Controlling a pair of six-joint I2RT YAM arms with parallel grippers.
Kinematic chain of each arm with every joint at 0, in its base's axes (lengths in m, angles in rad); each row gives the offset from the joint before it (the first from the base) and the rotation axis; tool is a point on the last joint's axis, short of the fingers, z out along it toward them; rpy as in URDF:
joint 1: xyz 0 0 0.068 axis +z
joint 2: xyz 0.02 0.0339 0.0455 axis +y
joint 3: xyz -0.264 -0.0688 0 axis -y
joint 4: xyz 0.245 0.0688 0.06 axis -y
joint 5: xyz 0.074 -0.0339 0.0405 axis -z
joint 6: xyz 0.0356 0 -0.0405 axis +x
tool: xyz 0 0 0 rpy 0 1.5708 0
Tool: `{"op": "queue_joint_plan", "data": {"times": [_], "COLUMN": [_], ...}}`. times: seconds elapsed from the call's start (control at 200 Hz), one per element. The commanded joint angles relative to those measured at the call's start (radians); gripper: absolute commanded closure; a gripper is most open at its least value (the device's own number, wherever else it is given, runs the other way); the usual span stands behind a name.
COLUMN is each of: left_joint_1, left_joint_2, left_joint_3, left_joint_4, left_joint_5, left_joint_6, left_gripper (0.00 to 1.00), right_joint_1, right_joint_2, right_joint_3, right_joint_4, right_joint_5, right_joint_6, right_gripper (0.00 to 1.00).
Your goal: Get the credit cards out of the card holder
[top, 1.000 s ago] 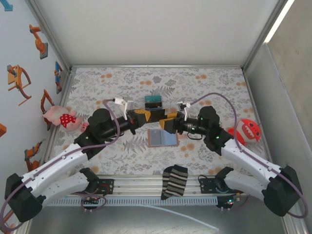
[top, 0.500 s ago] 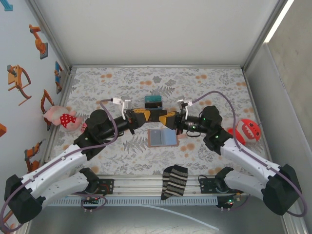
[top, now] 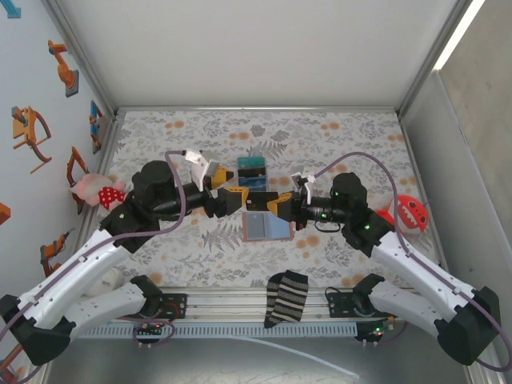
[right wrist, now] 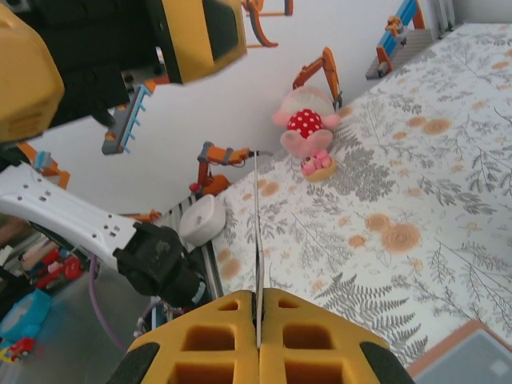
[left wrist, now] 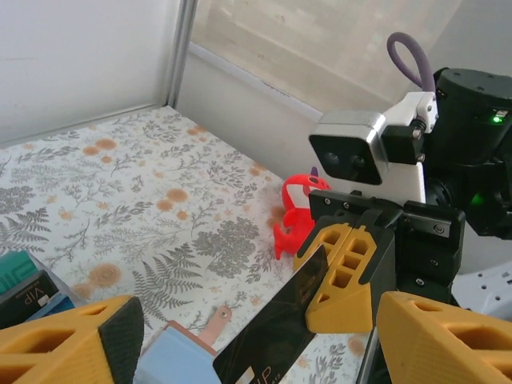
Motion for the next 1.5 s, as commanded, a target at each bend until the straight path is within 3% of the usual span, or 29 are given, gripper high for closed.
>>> {"op": "queue_joint_plan", "data": {"times": [0.0, 0.311, 0.451, 0.741, 0.911, 0.982, 1.077, 1.187, 1.257, 1.412, 1.497], "left_joint_1": [0.004, 0.001, 0.002, 0.002, 0.005, 0.005, 0.007, 0.015, 0.021, 0.034, 0.061], "left_joint_2": [0.075, 0.289, 0.340, 0.348, 0.340, 0.341, 0.338, 0.339, 0.341, 0.353, 0.368], "left_joint_3": [0.072, 0.216, 0.233, 0.207, 0.188, 0.190, 0.193, 0.196, 0.192, 0.202, 0.221], "left_joint_4": [-0.180, -0.307, -0.337, -0.353, -0.355, -0.355, -0.352, -0.346, -0.335, -0.312, -0.305], "left_joint_5": [0.092, 0.275, 0.353, 0.371, 0.371, 0.371, 0.354, 0.291, 0.229, 0.050, 0.038], "left_joint_6": [0.154, 0.291, 0.334, 0.373, 0.373, 0.376, 0.378, 0.395, 0.414, 0.403, 0.362], "left_gripper": [0.29, 0.54, 0.60, 0.75, 1.00, 1.00, 1.00, 1.00, 1.00, 1.00, 1.00], "right_joint_1": [-0.001, -0.001, -0.001, -0.001, -0.001, -0.001, -0.001, -0.001, -0.002, -0.002, -0.002], "right_joint_2": [-0.001, 0.021, 0.018, 0.018, 0.022, 0.022, 0.018, 0.011, 0.007, 0.001, 0.000], "right_joint_3": [0.054, 0.054, 0.053, 0.055, 0.054, 0.054, 0.056, 0.062, 0.070, 0.084, 0.088], "right_joint_4": [-0.131, -0.126, -0.130, -0.131, -0.129, -0.132, -0.148, -0.186, -0.218, -0.274, -0.290], "right_joint_5": [-0.030, -0.102, -0.107, -0.105, -0.099, -0.086, -0.040, 0.023, 0.062, 0.165, 0.215], "right_joint_6": [-0.097, -0.108, -0.108, -0.115, -0.118, -0.118, -0.120, -0.128, -0.134, -0.137, -0.133], "right_gripper": [1.00, 1.00, 1.00, 1.00, 1.00, 1.00, 0.90, 0.68, 0.59, 0.51, 0.50]}}
